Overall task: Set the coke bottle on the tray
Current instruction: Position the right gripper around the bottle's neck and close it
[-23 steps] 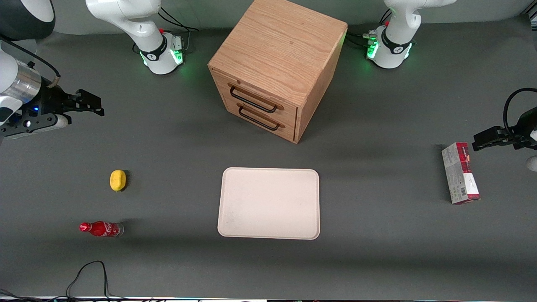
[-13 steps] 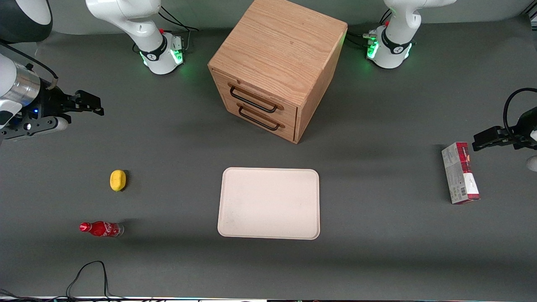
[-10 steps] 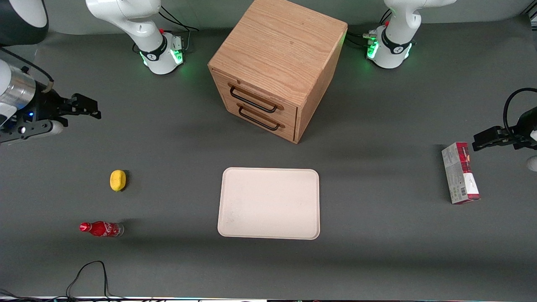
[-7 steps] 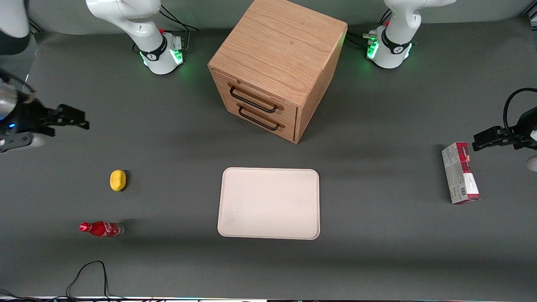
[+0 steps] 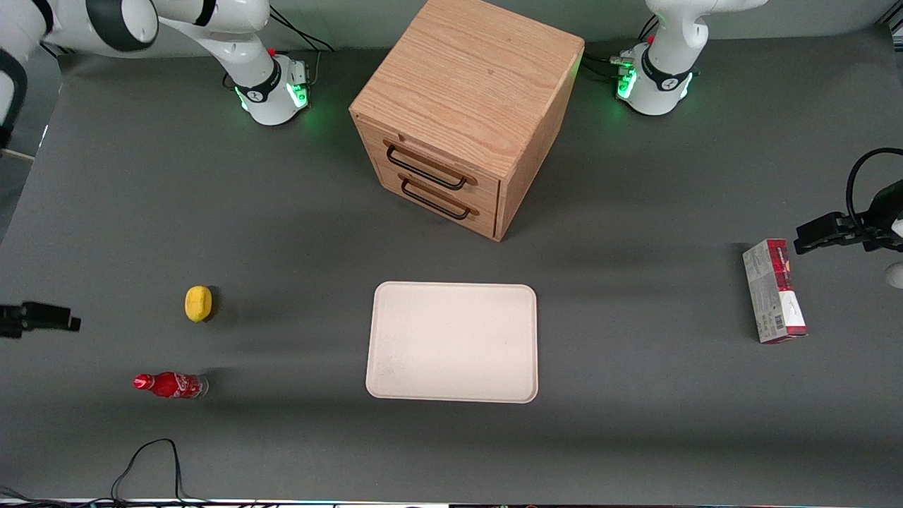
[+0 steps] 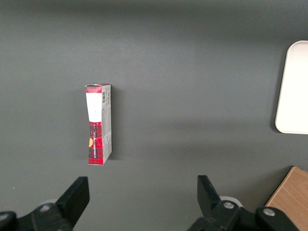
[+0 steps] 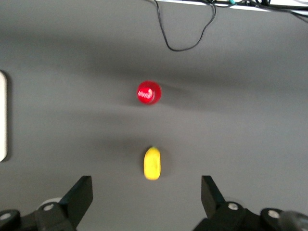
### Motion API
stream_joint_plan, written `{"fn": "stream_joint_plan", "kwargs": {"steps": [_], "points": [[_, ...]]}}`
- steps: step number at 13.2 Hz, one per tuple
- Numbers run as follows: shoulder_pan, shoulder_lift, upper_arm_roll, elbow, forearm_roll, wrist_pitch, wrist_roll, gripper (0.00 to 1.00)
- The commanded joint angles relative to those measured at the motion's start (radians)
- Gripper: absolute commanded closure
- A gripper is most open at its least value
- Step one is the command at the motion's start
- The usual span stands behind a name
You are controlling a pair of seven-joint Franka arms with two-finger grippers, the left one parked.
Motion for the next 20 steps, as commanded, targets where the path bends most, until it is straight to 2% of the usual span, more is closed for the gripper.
{"fn": "stream_joint_plan", "kwargs": {"steps": [1, 4, 9, 20], "points": [[0.016, 0.049, 0.0, 0.076, -0.013, 0.002, -0.014, 0.0], [0.022, 0.091, 0.002, 0.038, -0.013, 0.048, -0.019, 0.0], [0.04, 0.158, 0.006, -0.098, -0.011, 0.318, -0.017, 0.0], [0.045, 0.194, 0.006, -0.146, -0.027, 0.395, -0.025, 0.01]]}}
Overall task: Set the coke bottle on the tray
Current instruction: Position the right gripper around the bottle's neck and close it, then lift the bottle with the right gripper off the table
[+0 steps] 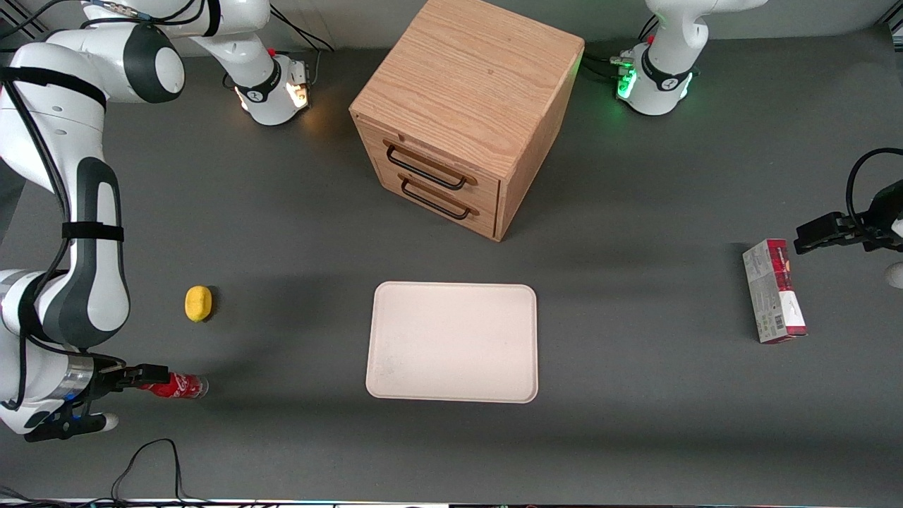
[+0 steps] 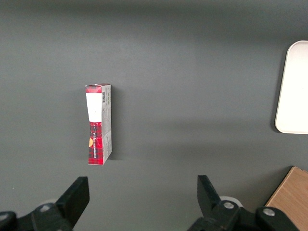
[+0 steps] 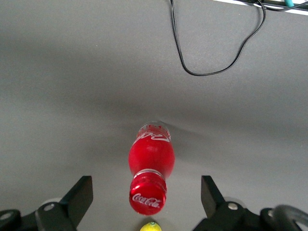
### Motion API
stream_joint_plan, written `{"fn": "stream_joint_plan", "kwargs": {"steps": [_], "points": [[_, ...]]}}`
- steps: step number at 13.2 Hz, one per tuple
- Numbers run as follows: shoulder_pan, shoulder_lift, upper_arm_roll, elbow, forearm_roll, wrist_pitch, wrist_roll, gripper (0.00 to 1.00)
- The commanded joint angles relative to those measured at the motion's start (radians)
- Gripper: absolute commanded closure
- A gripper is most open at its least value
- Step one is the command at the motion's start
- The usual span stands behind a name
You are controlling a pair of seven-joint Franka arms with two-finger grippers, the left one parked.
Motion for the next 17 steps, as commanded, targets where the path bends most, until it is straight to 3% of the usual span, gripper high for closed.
{"fn": "stream_joint_plan", "kwargs": {"steps": [1, 2, 4, 7, 8, 14, 17], "points": [[0.001, -0.01, 0.001, -0.016, -0.011, 0.04, -0.021, 0.05], [0.001, -0.008, 0.001, -0.016, -0.011, 0.04, -0.023, 0.09], [0.001, -0.008, 0.003, -0.013, -0.011, 0.042, -0.021, 0.37], [0.001, -0.01, 0.003, -0.013, -0.011, 0.042, -0.02, 0.95], [0.001, -0.01, 0.003, -0.014, -0.011, 0.042, -0.021, 1.0], [0.002, -0.034, 0.001, -0.011, -0.014, 0.024, -0.012, 1.0], [0.019, -0.128, -0.002, -0.002, -0.02, -0.134, -0.012, 1.0]]}}
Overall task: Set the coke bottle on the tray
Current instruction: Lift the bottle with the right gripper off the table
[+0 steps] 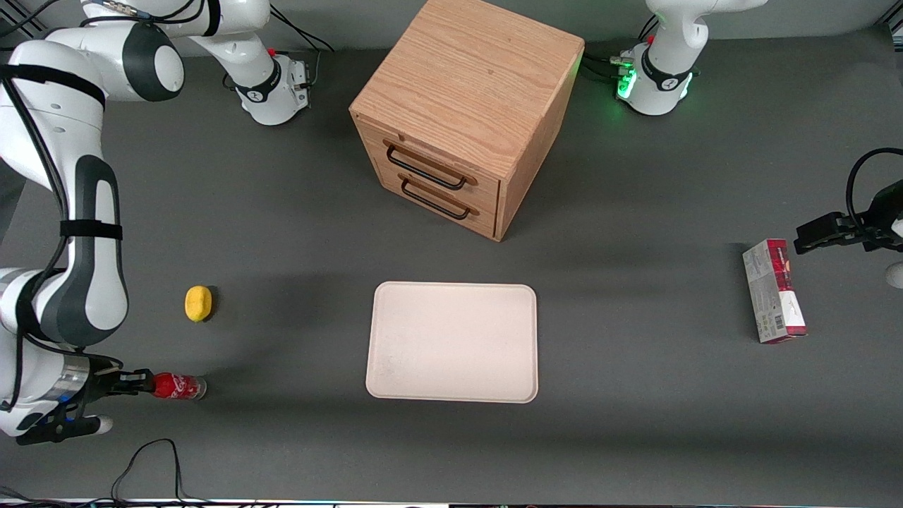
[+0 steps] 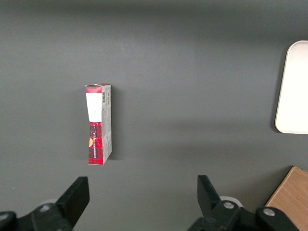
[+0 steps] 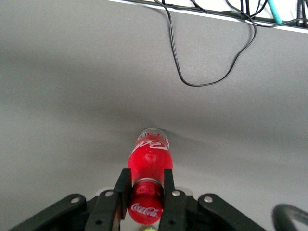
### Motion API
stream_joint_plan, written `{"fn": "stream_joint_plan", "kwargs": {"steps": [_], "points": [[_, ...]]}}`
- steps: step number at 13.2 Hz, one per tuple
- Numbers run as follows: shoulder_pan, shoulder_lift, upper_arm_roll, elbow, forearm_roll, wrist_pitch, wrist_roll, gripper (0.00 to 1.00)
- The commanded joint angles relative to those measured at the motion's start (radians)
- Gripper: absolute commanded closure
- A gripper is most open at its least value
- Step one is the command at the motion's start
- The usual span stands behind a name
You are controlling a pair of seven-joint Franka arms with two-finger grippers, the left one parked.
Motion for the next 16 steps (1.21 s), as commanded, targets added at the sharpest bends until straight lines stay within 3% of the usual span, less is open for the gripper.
{"fn": "stream_joint_plan", "kwargs": {"steps": [1, 3, 5, 10, 12, 16], "points": [[0.015, -0.138, -0.001, -0.007, -0.029, -0.177, -0.012, 1.0], [0.028, -0.256, 0.004, -0.031, -0.032, -0.303, -0.019, 1.0], [0.048, -0.415, 0.002, -0.161, -0.035, -0.384, -0.018, 1.0], [0.078, -0.854, 0.0, -0.642, -0.036, -0.333, -0.012, 1.0], [0.084, -0.929, 0.0, -0.729, -0.036, -0.314, -0.01, 1.0], [0.116, -0.882, 0.008, -0.688, -0.03, -0.32, 0.057, 1.0]]}}
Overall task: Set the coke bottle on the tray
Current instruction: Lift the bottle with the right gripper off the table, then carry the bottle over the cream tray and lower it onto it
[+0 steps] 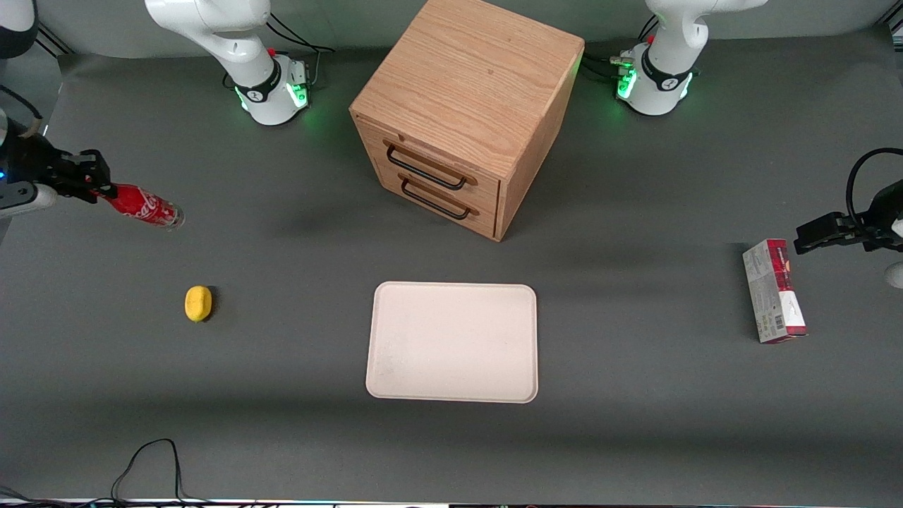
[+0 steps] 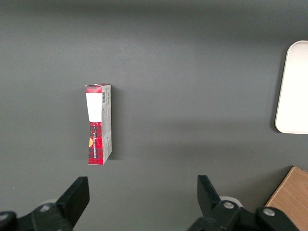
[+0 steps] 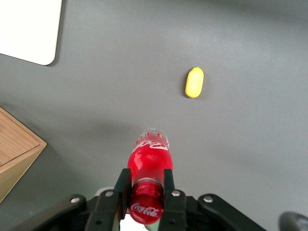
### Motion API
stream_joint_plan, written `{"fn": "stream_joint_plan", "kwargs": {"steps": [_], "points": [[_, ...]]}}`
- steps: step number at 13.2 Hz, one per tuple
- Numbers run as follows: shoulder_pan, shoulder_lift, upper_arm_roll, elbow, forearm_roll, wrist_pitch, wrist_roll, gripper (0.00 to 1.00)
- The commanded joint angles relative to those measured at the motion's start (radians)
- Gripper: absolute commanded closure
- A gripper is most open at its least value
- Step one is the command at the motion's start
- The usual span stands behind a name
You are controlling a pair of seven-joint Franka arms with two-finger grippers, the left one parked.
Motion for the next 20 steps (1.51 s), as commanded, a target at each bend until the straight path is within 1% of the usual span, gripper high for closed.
{"fn": "stream_joint_plan", "kwargs": {"steps": [1, 3, 5, 6, 8, 9, 10, 13, 15, 18, 20], "points": [[0.057, 0.083, 0.004, 0.075, -0.003, 0.022, 0.098, 1.0], [0.147, 0.257, 0.004, 0.269, -0.002, -0.006, 0.242, 1.0], [0.218, 0.467, 0.009, 0.509, 0.01, -0.061, 0.413, 1.0], [0.233, 0.572, 0.027, 0.63, 0.023, -0.063, 0.48, 1.0], [0.243, 0.771, 0.105, 0.839, 0.026, -0.02, 0.645, 1.0], [0.243, 0.824, 0.144, 0.862, 0.024, 0.053, 0.691, 1.0], [0.249, 0.845, 0.159, 0.863, 0.023, 0.131, 0.704, 1.0], [0.31, 0.927, 0.149, 0.863, 0.011, 0.277, 0.771, 1.0], [0.33, 0.971, 0.15, 0.863, -0.026, 0.333, 0.801, 1.0], [0.339, 1.0, 0.148, 0.861, -0.032, 0.383, 0.825, 1.0], [0.347, 1.013, 0.15, 0.861, -0.068, 0.396, 0.838, 1.0]]}}
